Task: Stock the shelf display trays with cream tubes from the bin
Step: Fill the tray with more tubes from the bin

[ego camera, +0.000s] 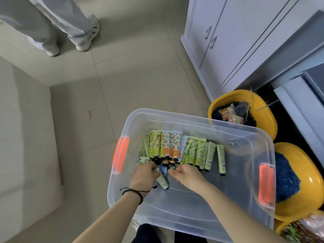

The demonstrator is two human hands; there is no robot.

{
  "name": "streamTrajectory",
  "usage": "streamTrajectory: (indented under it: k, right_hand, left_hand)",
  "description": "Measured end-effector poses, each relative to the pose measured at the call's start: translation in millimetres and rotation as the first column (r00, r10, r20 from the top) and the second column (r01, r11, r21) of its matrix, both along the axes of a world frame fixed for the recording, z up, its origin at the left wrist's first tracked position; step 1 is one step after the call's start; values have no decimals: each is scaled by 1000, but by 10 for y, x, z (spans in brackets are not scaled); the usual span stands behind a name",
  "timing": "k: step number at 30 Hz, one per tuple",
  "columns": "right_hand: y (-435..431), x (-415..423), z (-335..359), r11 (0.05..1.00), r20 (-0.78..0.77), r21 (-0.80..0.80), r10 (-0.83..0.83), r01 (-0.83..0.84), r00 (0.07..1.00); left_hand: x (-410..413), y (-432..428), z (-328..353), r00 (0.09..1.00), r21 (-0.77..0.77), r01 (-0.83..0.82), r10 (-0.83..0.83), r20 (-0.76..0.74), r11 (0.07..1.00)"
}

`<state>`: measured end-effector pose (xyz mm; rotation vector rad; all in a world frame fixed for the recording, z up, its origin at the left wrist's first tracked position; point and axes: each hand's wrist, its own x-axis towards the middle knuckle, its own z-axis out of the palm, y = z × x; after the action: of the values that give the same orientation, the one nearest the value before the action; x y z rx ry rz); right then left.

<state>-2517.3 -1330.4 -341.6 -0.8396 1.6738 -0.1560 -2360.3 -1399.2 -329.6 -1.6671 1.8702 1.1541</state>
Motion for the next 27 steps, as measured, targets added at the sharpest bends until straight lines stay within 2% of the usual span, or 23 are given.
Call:
streamTrajectory:
  k: [4,8,10,16,18,22,24,27]
  right_hand:
    - [6,7,-92,1000,28,16,-14,14,1000]
    - [-44,26,-46,1000,36,2,-28,28,999]
    - [-101,66,6,999,41,-22,-28,29,999]
    - [-402,278,90,998,49,-57,-34,36,998]
    - [-504,347,106,998,52,-58,-37,40,998]
    - [-583,473,38,993,50,-82,-75,79,996]
    - [-593,517,-13,990,16,-89,-110,111,994]
    - [-593,555,-62,983,-40,-106,-154,149,987]
  left_hand:
    - [-31,24,-16,1000,9,0,0,17,1000]
    - [-76,7,21,983,96,170,-176,59,981]
    - [-39,13,64,981,91,192,-193,7,977]
    - [145,-70,350,981,-31,101,-105,-165,994]
    - [174,-98,428,976,13,36,-32,-214,999]
    - [212,-106,386,926,205,-266,309,-216,942]
    - [238,-93,315,885,229,-373,419,-203,899]
    - [268,-38,276,855,214,-443,482,-193,871]
